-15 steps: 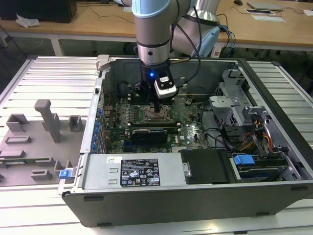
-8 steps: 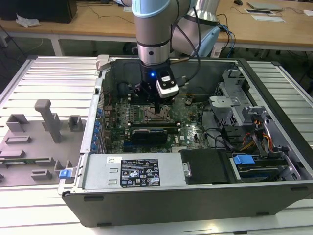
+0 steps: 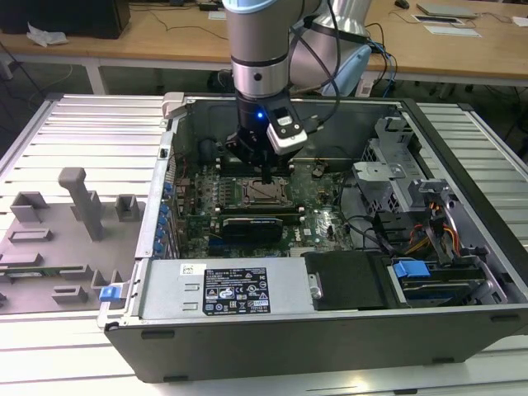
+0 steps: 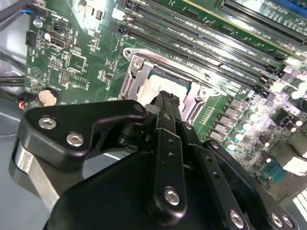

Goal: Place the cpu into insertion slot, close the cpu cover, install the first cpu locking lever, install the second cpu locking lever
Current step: 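Install the first cpu locking lever, then install the second cpu locking lever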

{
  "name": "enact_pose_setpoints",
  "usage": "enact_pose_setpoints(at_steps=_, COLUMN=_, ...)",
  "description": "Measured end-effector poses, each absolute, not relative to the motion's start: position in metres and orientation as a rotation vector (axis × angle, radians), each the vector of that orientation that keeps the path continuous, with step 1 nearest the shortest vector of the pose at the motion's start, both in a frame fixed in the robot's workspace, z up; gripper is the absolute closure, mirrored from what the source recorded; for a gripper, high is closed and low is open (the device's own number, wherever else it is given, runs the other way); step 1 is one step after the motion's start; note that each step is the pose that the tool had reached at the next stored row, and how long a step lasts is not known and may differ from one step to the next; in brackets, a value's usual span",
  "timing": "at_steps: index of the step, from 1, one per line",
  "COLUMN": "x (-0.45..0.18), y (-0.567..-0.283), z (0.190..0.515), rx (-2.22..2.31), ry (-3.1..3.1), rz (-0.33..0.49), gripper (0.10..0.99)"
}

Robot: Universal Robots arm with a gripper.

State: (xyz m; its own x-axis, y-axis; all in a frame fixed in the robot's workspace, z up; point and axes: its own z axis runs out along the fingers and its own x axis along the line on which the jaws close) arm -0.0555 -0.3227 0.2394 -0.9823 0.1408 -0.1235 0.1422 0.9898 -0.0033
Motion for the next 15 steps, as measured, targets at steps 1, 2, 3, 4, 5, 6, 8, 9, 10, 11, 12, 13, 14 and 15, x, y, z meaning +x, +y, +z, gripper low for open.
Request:
enact_pose_setpoints(at_steps=1, x=-0.0555, y=-0.3226, z=0.2413, rx=0.215, ry=3.011, rz=-0.018, gripper=0.980)
enact_pose_setpoints(at_steps=2, x=-0.0555, y=-0.3226, z=0.2413, rx=0.215, ry=3.010, rz=-0.018, gripper=0.980)
enact_pose_setpoints(at_steps=3, x=-0.0555, y=-0.3226, z=0.2415, rx=0.215, ry=3.010, rz=-0.018, gripper=0.980)
enact_pose_setpoints(at_steps=4, x=-0.0555, y=-0.3226, z=0.2418, rx=0.215, ry=3.011, rz=-0.018, gripper=0.980)
enact_pose_setpoints(at_steps=5, x=-0.0555, y=-0.3226, z=0.2419, rx=0.215, ry=3.010, rz=-0.018, gripper=0.980)
enact_pose_setpoints(at_steps=6, x=-0.0555, y=-0.3226, z=0.2420, rx=0.215, ry=3.011, rz=-0.018, gripper=0.980)
enact_pose_setpoints(at_steps=8, x=-0.0555, y=-0.3226, z=0.2424, rx=0.215, ry=3.011, rz=-0.018, gripper=0.980)
enact_pose_setpoints(at_steps=9, x=-0.0555, y=-0.3227, z=0.2425, rx=0.215, ry=3.010, rz=-0.018, gripper=0.980)
enact_pose_setpoints(at_steps=10, x=-0.0555, y=-0.3226, z=0.2430, rx=0.215, ry=3.010, rz=-0.018, gripper=0.980)
enact_pose_setpoints(at_steps=11, x=-0.0555, y=-0.3226, z=0.2434, rx=0.215, ry=3.011, rz=-0.018, gripper=0.980)
enact_pose_setpoints(at_steps=12, x=-0.0555, y=-0.3226, z=0.2435, rx=0.215, ry=3.011, rz=-0.018, gripper=0.980)
enact_pose_setpoints(at_steps=13, x=-0.0555, y=-0.3226, z=0.2436, rx=0.215, ry=3.010, rz=-0.018, gripper=0.980)
enact_pose_setpoints(at_steps=14, x=-0.0555, y=-0.3227, z=0.2439, rx=0.215, ry=3.011, rz=-0.018, gripper=0.980)
enact_pose_setpoints(at_steps=15, x=-0.0555, y=-0.3226, z=0.2441, rx=0.215, ry=3.011, rz=-0.018, gripper=0.980)
